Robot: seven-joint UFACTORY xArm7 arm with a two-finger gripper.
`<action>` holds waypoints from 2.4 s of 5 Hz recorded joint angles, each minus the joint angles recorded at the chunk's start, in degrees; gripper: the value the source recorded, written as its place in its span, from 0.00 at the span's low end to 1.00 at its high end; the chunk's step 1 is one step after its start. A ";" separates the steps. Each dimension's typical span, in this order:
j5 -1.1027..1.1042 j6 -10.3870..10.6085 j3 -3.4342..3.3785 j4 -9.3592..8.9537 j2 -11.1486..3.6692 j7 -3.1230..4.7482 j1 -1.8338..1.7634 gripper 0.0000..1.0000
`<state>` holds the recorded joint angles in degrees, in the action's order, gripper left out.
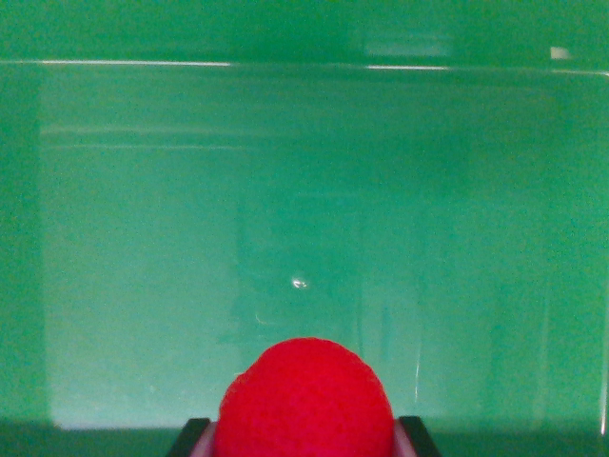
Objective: Pick fruit
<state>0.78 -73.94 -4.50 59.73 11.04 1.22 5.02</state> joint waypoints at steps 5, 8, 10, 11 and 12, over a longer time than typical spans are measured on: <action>-0.36 -6.60 -0.03 4.03 2.59 0.39 0.09 1.00; -0.46 -8.49 -0.04 5.18 3.33 0.50 0.12 1.00; -0.55 -10.18 -0.05 6.21 3.99 0.60 0.14 1.00; -0.63 -11.57 -0.06 7.06 4.54 0.68 0.16 1.00; -0.63 -11.57 -0.06 7.06 4.54 0.68 0.16 1.00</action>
<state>0.15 -85.51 -4.56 66.79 15.58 1.91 5.18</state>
